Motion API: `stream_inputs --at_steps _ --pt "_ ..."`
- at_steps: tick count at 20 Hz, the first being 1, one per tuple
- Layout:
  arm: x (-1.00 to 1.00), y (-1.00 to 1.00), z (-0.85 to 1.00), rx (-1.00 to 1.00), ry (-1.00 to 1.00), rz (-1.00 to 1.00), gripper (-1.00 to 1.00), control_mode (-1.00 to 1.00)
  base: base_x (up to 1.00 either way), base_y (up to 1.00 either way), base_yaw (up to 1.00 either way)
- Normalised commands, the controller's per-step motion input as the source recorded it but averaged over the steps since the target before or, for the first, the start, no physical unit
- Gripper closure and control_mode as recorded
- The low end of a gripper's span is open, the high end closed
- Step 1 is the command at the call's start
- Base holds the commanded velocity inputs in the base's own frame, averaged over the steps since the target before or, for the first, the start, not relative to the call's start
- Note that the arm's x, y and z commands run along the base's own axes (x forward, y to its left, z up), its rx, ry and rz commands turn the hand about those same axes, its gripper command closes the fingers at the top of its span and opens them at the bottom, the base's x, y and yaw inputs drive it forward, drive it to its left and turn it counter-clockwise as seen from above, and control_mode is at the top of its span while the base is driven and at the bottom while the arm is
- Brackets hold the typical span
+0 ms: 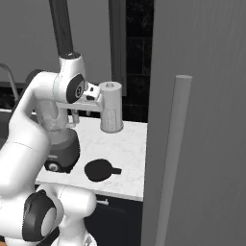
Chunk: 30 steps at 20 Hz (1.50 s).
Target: Close the lid blender by securely placing the lid on top.
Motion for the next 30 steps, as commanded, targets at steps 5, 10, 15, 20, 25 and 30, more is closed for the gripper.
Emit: stream_inputs --at_steps 5,10,15,20,25,30 --pt "-0.09 -0.42 -0.22 0.06 0.06 -0.12 -1.00 -1.00 0.00 0.00 0.00" --pt "-0.03 -0.59 -0.53 0.01 0.21 -0.61 -1.00 -1.00 0.00 0.00 0.00" --pt "0.00 -0.04 -0.77 -0.01 0.20 -0.91 -1.00 -1.00 0.00 0.00 0.00" --pt "0.00 0.00 -0.82 0.02 0.22 -0.72 -1.00 -1.00 0.00 0.00 0.00" --pt "0.06 -0.11 -0.75 0.07 0.08 -0.36 -1.00 -1.00 0.00 0.00 0.00" --pt "0.31 -0.06 -0.62 0.05 0.00 -0.13 -1.00 -1.00 0.00 0.00 0.00"
